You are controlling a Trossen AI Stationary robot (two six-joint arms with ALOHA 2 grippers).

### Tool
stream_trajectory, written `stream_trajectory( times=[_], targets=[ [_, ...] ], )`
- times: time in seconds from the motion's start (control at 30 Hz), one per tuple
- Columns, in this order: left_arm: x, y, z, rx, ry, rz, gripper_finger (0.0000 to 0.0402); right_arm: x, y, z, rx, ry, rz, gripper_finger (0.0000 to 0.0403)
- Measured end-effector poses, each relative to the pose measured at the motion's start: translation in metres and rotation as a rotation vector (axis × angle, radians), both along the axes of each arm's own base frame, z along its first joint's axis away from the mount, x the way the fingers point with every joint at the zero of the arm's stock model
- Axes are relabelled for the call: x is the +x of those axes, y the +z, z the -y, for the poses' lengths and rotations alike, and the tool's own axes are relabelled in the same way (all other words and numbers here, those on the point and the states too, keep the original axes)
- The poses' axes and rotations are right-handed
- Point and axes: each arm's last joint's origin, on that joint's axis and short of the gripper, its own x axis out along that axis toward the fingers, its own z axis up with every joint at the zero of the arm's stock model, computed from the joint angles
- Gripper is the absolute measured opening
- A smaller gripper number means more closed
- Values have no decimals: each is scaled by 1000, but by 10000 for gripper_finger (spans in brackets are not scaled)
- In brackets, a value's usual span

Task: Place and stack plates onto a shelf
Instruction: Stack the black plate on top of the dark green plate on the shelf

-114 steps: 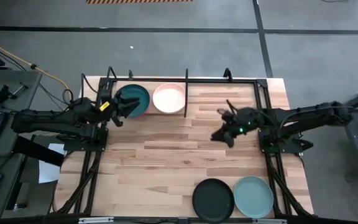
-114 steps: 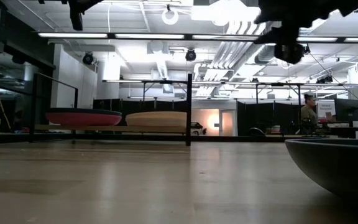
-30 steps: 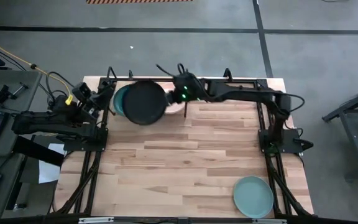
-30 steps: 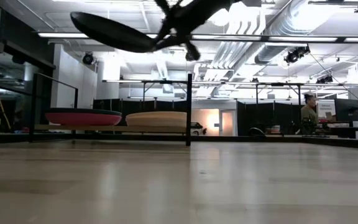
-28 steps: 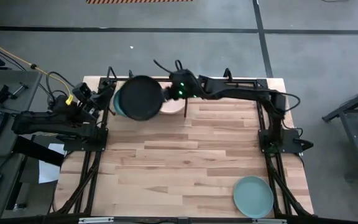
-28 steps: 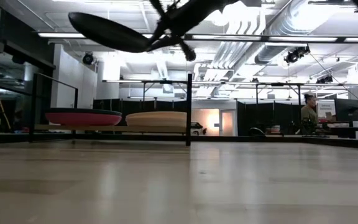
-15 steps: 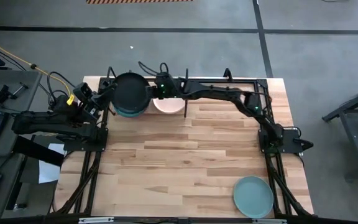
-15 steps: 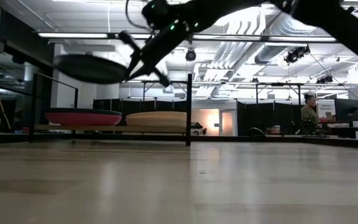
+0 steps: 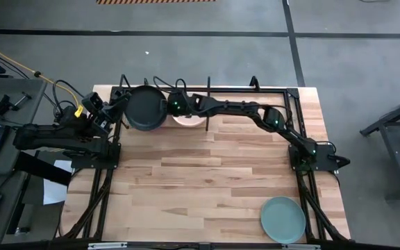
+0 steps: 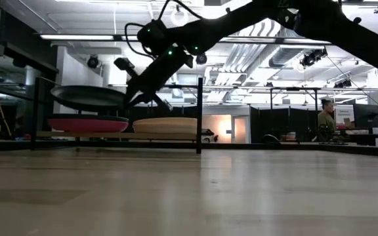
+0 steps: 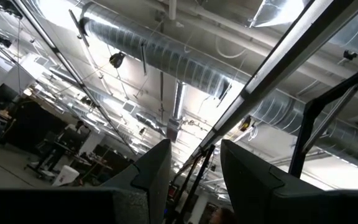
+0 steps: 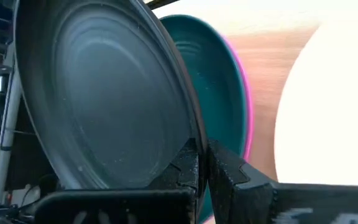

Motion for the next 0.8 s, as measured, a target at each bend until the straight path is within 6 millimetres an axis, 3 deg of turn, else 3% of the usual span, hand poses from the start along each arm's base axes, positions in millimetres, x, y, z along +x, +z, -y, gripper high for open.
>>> stream_trajectory(
  times=[0.23,0.6,0.8],
  targets=[
    [0,0,0,-1,0,0,131,0,0,0,-65,51,-21,23],
    [0,0,0,9,-13,0,131,-3,8,1,-158,218,-49,176],
    [1,-1,0,8,-13,-15,131,-16,28,0,-228,273,-141,190]
  ],
)
